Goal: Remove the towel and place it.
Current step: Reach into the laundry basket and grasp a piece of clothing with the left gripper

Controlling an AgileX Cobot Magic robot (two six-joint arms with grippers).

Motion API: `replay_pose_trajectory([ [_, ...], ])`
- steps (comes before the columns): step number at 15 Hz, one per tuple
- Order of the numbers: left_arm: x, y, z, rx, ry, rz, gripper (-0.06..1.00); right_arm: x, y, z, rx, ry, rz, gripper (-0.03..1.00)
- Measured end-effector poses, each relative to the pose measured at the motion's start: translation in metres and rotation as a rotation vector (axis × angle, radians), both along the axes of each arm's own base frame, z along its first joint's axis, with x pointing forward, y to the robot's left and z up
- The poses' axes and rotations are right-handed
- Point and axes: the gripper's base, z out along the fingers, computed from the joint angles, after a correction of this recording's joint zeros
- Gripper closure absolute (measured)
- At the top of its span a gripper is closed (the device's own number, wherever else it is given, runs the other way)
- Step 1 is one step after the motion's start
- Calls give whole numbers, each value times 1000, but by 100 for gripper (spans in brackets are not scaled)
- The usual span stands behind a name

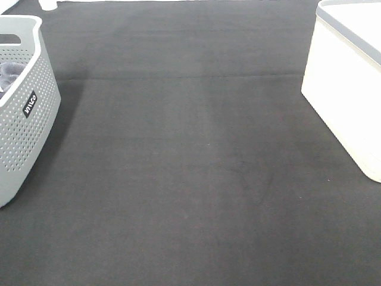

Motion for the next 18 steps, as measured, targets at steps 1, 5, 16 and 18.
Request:
replay_pose_trajectory([
  [1, 0, -1, 0, -6, 0, -9, -4, 0, 0, 0, 0, 0, 0, 31],
  [5, 0, -1, 0, -9, 0, -11, -4, 0, 0, 0, 0, 0, 0, 31],
  [16, 0, -1, 0, -7, 0, -12, -4, 0, 0, 0, 0, 0, 0, 31],
  [18, 0, -1, 0, -6, 0, -13, -4, 0, 0, 0, 0, 0, 0, 31],
])
